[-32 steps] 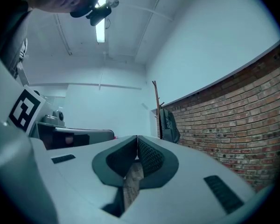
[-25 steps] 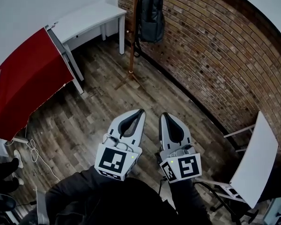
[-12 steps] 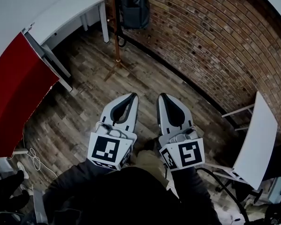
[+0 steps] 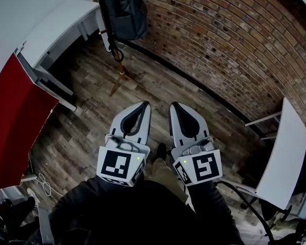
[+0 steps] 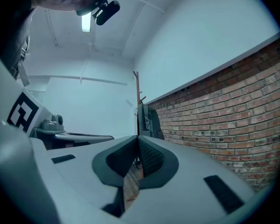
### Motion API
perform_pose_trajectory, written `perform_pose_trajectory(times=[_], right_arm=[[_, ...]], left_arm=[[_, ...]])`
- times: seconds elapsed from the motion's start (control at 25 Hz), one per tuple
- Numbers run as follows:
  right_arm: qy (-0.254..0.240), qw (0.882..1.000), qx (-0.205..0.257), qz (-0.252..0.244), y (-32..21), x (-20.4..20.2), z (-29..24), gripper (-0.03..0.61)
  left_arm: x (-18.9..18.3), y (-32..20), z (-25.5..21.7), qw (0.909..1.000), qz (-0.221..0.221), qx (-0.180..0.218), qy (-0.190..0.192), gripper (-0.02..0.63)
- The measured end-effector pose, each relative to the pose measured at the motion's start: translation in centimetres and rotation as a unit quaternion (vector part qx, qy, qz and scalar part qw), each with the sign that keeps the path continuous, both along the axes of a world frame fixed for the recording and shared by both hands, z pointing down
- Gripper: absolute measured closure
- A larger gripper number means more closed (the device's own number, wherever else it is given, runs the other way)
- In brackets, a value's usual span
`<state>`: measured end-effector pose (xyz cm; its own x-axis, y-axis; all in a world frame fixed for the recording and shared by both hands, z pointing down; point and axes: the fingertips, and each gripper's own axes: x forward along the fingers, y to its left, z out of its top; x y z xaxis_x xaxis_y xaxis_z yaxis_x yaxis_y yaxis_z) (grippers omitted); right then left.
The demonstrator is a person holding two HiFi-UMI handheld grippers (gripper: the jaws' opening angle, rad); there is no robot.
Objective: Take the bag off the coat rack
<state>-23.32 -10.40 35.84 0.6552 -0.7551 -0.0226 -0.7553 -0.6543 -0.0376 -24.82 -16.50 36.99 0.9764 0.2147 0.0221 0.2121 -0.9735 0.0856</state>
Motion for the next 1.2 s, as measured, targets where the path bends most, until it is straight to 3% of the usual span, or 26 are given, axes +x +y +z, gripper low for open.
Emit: perform_pose_trajectory(times=[0.4, 0.76, 1.2], right_arm=[[-0.033, 0.999, 0.004, -0.007, 2.9, 11.8, 2.3, 0.571], [-0.017, 0.999, 0.013, -0.034, 4.2, 19.4, 0.3, 0.571], [-0.005, 0.998, 0.008, -0.065, 1.4, 27.5, 0.8, 0.571]], left_arm=[[11.7, 3.4, 2.0, 0.9995, -0.002, 0.006, -0.032, 0.604], [18.5, 4.1, 0.4, 0.9990, -0.039, 0.014, -0.017, 0.604], [26.9, 2.1, 0.6, 0.9981, -0.059, 0.015, -0.004, 0.604]])
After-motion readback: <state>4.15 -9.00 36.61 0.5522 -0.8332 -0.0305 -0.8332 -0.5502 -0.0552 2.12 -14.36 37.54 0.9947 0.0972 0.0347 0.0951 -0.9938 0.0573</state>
